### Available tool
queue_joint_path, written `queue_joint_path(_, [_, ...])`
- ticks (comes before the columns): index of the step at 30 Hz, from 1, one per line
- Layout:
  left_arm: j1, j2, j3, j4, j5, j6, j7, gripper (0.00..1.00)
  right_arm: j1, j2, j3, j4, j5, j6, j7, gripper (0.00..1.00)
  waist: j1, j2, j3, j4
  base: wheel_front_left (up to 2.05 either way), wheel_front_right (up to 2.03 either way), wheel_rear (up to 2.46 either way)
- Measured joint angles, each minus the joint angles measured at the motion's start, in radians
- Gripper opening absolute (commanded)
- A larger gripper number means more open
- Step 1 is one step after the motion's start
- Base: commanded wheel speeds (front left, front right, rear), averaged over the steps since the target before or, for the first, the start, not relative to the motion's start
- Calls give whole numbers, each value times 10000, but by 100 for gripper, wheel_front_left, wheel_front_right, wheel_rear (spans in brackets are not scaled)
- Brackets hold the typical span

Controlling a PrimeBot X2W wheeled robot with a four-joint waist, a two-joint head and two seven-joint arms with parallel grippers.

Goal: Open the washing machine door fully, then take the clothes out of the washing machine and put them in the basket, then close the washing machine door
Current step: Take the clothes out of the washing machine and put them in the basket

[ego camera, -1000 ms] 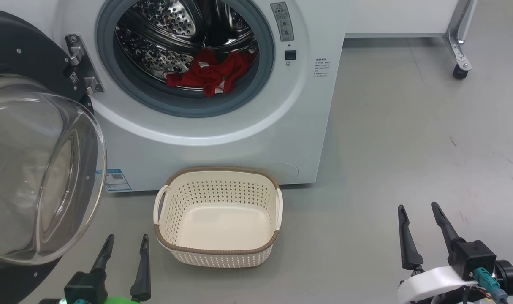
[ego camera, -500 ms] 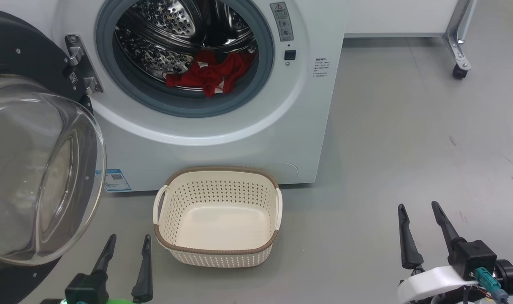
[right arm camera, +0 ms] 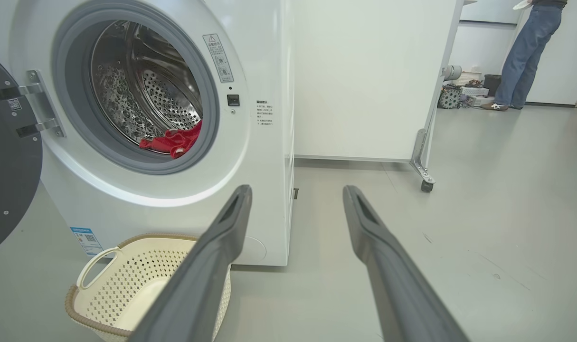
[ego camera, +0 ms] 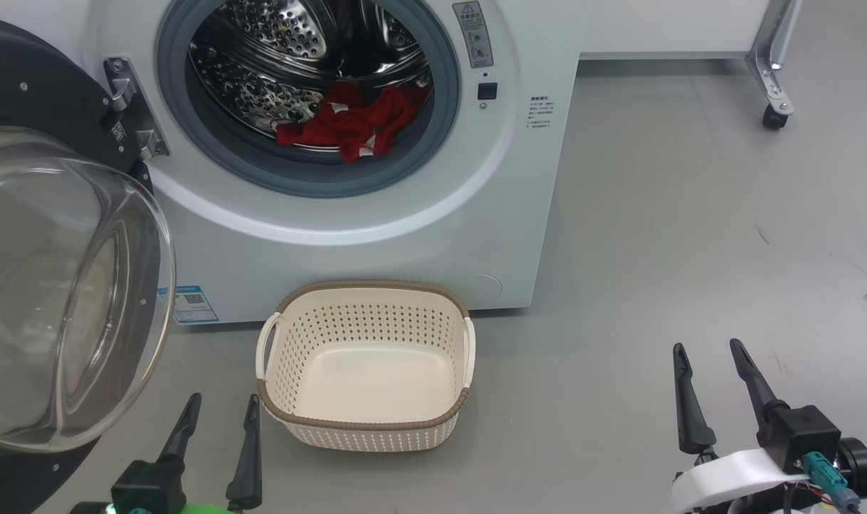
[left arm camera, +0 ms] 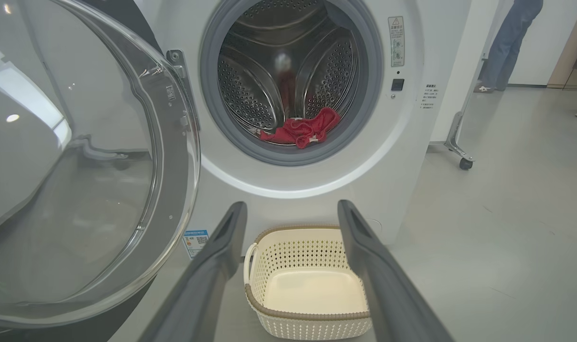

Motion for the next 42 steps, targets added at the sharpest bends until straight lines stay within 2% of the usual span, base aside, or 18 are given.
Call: queue_joint_path(42, [0,4,-12,-71,81,88,50,100,0,12,-42,-4,2,10,0,100,0,0,34,54,94,-94,0])
